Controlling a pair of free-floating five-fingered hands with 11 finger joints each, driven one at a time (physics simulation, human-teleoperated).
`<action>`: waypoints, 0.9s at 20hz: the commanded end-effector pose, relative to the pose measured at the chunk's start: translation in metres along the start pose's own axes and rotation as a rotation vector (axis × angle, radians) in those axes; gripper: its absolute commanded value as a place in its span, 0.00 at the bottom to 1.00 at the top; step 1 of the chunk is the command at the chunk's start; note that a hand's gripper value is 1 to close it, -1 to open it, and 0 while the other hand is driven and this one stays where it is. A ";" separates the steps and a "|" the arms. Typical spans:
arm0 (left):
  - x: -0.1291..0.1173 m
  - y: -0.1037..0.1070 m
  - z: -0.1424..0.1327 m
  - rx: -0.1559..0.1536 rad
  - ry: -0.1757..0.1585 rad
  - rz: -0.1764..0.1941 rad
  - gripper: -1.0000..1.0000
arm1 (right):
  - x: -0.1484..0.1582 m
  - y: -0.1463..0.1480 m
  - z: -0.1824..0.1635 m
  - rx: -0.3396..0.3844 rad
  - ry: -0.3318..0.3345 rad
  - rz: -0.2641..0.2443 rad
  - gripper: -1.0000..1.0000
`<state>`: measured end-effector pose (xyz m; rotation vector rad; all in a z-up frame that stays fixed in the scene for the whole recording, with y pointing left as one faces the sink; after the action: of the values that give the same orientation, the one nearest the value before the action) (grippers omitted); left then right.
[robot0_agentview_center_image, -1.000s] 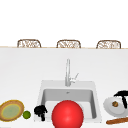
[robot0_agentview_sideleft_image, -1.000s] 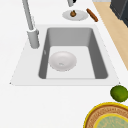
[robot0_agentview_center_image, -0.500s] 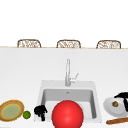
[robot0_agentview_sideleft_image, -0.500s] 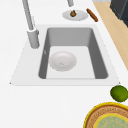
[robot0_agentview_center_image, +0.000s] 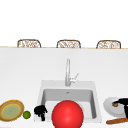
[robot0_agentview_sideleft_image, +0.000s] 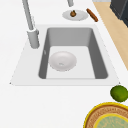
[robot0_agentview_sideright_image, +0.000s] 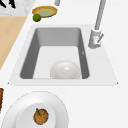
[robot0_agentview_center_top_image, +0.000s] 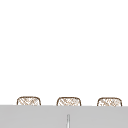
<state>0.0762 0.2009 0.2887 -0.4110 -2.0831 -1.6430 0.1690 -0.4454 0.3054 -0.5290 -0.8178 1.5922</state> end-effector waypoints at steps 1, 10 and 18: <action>0.000 0.000 0.000 0.000 0.000 0.000 0.50 | 0.013 0.017 0.024 -0.009 -0.031 -0.034 0.00; 0.000 0.000 0.000 0.000 0.000 0.000 0.50 | 0.047 0.058 0.060 0.001 -0.061 0.014 0.00; 0.000 0.000 0.000 0.000 0.000 0.000 0.50 | 0.078 0.078 0.046 0.039 -0.052 0.059 0.00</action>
<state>0.0762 0.2009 0.2887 -0.4110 -2.0831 -1.6430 0.0667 -0.3903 0.2916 -0.4753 -0.8331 1.5997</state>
